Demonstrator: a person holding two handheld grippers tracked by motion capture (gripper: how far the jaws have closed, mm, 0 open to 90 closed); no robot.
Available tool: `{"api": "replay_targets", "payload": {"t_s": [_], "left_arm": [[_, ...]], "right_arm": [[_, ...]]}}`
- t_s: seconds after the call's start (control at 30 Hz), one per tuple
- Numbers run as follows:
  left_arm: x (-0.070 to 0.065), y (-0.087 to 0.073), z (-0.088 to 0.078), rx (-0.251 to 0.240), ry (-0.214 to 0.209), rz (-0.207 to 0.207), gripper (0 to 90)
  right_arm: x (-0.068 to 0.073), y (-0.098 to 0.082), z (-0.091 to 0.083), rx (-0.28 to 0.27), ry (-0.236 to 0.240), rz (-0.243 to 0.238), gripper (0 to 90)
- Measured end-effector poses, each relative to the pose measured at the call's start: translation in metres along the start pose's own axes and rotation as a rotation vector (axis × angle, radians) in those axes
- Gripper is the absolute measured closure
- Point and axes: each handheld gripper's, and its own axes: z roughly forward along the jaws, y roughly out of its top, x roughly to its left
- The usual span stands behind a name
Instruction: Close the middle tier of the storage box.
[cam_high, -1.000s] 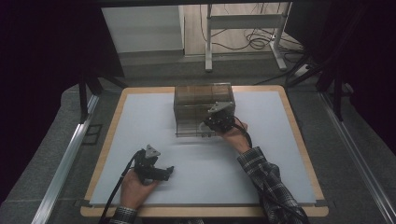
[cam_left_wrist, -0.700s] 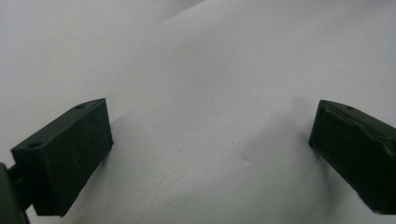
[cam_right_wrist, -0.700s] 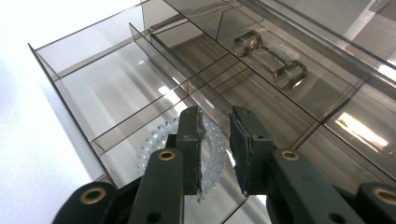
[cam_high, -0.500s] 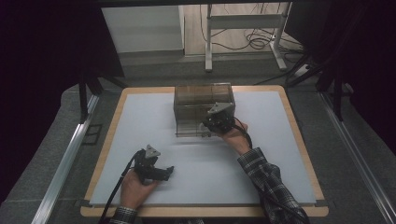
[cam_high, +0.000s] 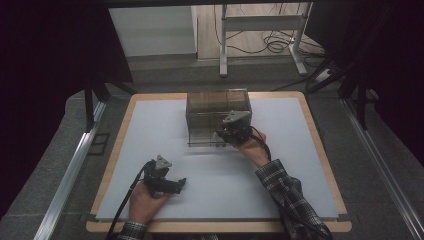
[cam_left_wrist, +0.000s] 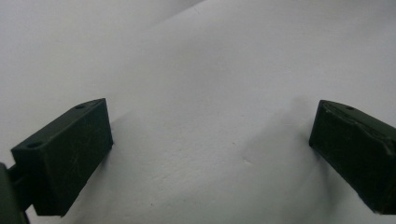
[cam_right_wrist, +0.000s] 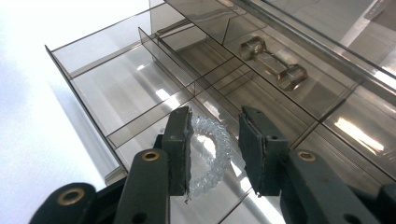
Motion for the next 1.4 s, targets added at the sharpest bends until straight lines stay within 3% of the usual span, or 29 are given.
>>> {"api": "replay_targets", "payload": {"t_s": [1.4], "left_arm": [[0.0, 0.0, 0.0, -0.003, 0.0, -0.002, 0.0]], "right_arm": [[0.01, 0.002, -0.018, -0.021, 0.018, -0.044, 42.7]]}}
